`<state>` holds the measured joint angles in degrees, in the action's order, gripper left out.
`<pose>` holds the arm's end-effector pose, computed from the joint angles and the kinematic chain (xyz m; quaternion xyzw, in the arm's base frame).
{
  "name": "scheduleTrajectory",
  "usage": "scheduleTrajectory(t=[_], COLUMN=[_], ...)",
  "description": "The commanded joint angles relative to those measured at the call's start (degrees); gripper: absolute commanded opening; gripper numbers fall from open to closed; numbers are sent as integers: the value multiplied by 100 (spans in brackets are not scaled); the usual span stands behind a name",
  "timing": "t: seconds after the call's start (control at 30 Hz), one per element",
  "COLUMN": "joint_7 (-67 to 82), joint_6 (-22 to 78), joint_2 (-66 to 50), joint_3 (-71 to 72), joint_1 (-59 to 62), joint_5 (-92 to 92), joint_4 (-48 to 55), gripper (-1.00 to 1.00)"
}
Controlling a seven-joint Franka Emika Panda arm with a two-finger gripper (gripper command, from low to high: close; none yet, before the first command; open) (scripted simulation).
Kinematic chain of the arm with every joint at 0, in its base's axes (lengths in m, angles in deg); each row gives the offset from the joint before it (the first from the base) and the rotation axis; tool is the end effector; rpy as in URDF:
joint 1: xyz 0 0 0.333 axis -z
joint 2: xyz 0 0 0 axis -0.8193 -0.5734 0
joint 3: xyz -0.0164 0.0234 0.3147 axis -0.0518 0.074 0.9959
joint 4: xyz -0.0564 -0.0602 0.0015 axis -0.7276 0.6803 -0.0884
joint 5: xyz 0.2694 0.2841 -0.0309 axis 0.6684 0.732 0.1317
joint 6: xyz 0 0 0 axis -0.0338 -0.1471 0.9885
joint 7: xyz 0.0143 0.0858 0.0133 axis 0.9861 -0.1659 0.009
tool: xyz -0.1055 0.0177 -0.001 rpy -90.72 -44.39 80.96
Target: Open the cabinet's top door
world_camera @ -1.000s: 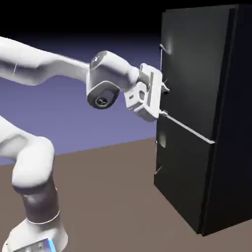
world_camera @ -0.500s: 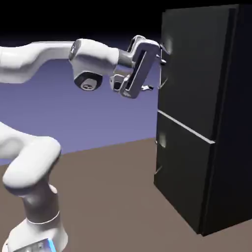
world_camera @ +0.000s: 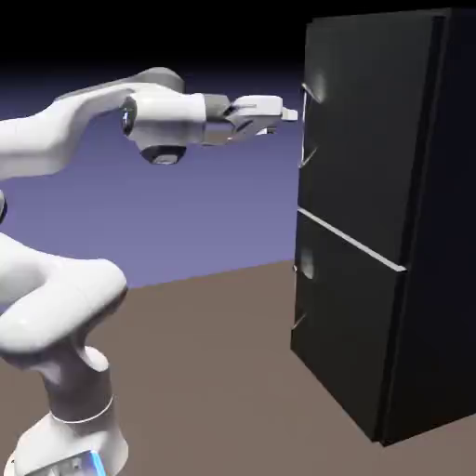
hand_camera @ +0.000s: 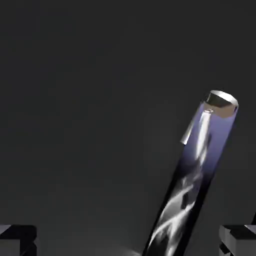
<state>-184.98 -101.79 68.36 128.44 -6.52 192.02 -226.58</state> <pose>0.3304 0.0873 0.6074 0.2223 0.6894 0.1684 0.6685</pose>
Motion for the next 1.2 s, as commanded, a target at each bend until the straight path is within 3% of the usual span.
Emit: scheduleTrajectory(t=[0.0,0.1,0.33,0.37,0.77,1.17], joint_7=[-239,-960,-696,-696,517,1201], joint_6=[33,133,395,395,2868,5106], joint_2=[92,368,137,137,404,139], joint_3=[113,453,839,839,-1353,-3845], joint_1=[110,442,1420,1420,-223,-667], joint_5=[250,1002,1579,1579,879,-1062], joint_4=[35,142,825,825,-1088,-1721], gripper=[0,0,0,-100,-100,-100])
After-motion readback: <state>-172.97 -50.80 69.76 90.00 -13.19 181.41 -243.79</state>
